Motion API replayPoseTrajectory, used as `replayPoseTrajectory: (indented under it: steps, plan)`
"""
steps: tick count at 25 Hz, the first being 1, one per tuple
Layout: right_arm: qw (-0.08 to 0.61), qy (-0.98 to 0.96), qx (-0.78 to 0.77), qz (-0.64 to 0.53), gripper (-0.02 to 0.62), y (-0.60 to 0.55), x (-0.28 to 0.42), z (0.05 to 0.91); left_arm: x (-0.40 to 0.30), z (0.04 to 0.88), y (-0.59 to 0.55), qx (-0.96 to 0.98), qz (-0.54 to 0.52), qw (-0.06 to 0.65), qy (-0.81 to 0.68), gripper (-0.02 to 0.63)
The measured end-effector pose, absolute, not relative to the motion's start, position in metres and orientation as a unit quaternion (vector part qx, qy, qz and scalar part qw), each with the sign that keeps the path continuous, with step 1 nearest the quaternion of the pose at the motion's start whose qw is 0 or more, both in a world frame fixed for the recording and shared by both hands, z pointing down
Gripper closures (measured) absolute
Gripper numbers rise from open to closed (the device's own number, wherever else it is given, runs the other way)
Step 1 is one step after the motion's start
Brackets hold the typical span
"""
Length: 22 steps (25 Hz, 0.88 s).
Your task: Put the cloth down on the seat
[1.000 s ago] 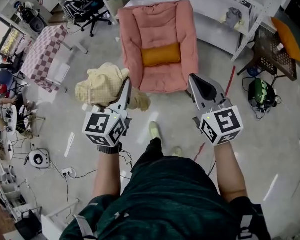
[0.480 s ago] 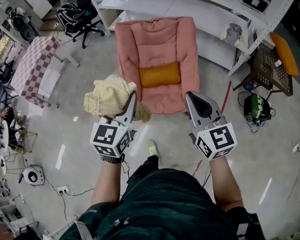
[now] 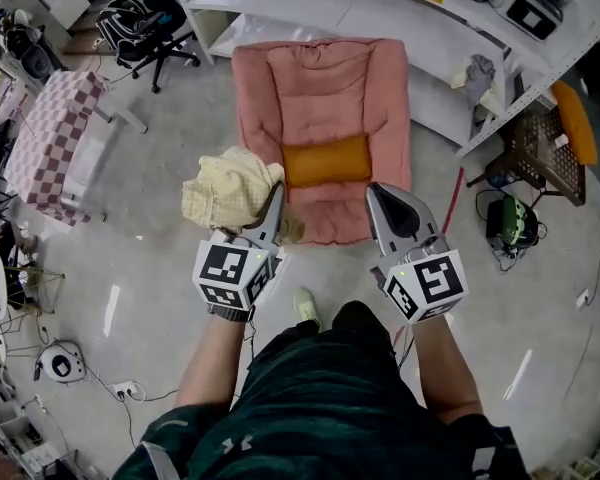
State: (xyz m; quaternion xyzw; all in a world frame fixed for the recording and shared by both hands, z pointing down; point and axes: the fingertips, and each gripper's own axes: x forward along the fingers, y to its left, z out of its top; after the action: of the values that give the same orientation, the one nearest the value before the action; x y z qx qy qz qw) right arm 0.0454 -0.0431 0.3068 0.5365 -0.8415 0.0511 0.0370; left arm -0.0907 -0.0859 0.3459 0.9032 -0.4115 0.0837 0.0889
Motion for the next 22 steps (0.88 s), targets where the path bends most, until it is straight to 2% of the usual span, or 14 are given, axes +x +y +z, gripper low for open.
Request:
replayPoseTrajectory:
  steps: [6, 22]
  plan:
    - [0.04, -0.85, 0.521, 0.057, 0.592, -0.088, 0.03, 0.32, -0.105, 0.376, -0.131, 0.891, 0.079, 0.121, -0.43, 0.574]
    - [0.083, -0.901, 0.415, 0.091, 0.592, -0.267, 0.044, 0.401, -0.073, 0.502, -0.29, 0.841, 0.05, 0.228, -0.488, 0.572]
